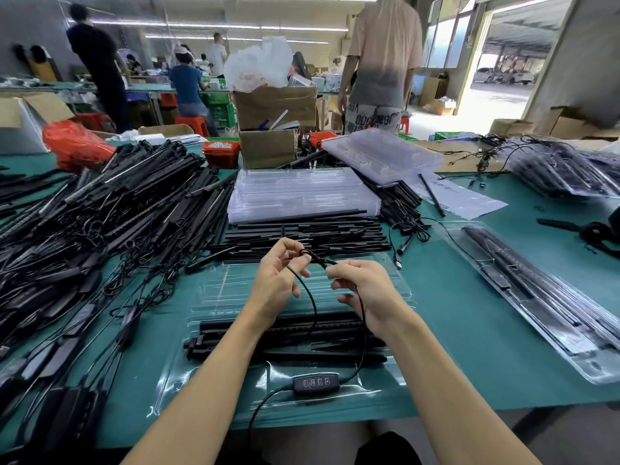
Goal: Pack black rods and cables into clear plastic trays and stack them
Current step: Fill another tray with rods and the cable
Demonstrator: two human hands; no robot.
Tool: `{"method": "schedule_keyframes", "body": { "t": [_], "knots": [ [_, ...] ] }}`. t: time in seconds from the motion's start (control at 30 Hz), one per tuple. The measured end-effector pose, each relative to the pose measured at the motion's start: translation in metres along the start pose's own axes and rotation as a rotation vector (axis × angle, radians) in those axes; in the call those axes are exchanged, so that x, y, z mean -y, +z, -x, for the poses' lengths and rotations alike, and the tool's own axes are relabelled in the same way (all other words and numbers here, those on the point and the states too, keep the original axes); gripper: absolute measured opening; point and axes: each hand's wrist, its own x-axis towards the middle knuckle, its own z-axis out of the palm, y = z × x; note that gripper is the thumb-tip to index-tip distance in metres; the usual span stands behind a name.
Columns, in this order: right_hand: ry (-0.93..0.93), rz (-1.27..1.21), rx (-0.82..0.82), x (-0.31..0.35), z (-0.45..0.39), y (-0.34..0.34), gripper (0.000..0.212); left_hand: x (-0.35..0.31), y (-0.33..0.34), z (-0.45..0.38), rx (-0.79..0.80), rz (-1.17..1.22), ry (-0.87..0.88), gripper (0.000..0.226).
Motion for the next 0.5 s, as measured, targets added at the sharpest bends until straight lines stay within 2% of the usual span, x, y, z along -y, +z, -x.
{"method": "schedule_keyframes", "body": {
  "t": [0.1,0.17,0.27,0.5],
  "knots": [
    [0.046,-0.146,0.147,0.0,0.003,0.0,0.019,-0.002,0.003,0.001,-0.025,-0.021,-0.005,0.016],
    [0.068,-0.155,0.217,-0.001,0.004,0.001,0.021,-0.003,0.004,0.0,-0.047,-0.044,-0.004,0.013],
    [0.073,-0.034,0.196,0.003,0.007,0.005,0.026,-0.003,0.003,0.001,-0.096,-0.074,0.001,0.008],
    [0.057,0.186,0.138,0.009,0.01,0.007,0.02,-0.003,0.0,0.003,-0.152,-0.062,0.011,0.008]
  ]
}}
